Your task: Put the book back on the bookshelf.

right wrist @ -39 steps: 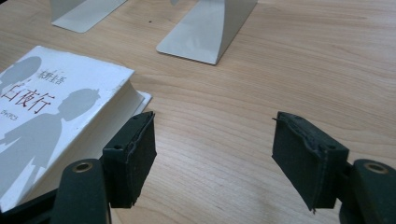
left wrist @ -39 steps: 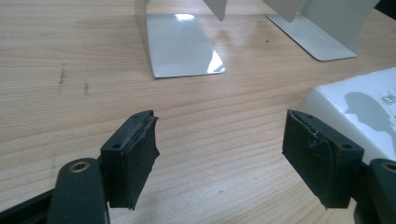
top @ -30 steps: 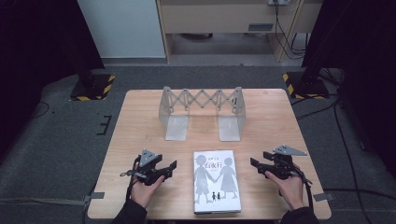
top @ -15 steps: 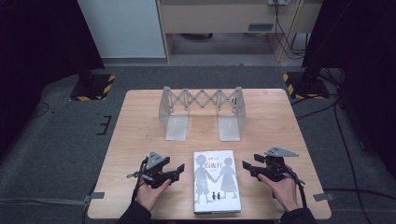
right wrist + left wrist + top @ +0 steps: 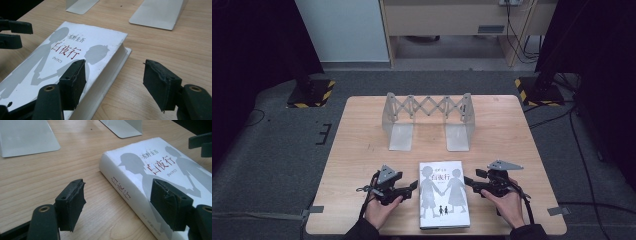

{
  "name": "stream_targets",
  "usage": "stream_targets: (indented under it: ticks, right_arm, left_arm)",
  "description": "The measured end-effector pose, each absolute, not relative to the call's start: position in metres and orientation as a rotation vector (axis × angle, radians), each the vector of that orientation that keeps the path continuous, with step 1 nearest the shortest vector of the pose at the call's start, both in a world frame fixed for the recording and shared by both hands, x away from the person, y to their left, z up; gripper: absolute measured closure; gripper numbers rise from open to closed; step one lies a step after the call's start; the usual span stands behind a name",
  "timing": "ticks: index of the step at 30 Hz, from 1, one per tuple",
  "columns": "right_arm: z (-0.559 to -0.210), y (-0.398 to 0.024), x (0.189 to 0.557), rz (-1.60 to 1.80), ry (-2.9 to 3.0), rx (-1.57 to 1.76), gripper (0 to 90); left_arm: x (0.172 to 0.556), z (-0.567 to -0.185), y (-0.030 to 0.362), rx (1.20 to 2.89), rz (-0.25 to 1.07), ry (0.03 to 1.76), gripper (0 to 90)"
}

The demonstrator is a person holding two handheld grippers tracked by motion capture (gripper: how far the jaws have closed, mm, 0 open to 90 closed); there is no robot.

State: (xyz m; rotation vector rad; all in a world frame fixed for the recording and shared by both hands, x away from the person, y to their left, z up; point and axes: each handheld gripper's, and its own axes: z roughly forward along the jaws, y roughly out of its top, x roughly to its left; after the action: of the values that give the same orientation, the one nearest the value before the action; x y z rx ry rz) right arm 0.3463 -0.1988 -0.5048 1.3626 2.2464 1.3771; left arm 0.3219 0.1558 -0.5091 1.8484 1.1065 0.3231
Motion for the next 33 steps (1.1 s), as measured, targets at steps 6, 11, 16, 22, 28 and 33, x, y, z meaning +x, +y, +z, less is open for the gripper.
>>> stream_targets:
  ticks: [6,11,16,22,28,33]
  right_arm:
    - [-0.508,-0.193,0.345,1.394,2.252,1.350,34.9]
    - [-0.511,-0.189,0.344,1.396,2.269,1.352,34.9]
    - [-0.513,-0.186,0.344,1.400,2.290,1.356,34.5]
    - [-0.515,-0.182,0.345,1.403,2.294,1.356,34.5]
    - [-0.519,-0.178,0.345,1.418,2.309,1.365,34.3]
    - [-0.522,-0.172,0.347,1.435,2.306,1.362,32.4]
  left_arm:
    - [0.321,-0.511,0.148,1.884,0.304,1.078,26.8]
    - [0.320,-0.514,0.142,1.910,0.276,1.057,26.8]
    - [0.319,-0.515,0.136,1.932,0.272,1.035,26.9]
    - [0.319,-0.516,0.132,1.938,0.262,1.022,26.8]
    - [0.319,-0.516,0.130,1.942,0.250,1.009,26.7]
    - [0.319,-0.516,0.128,1.947,0.248,1.000,27.4]
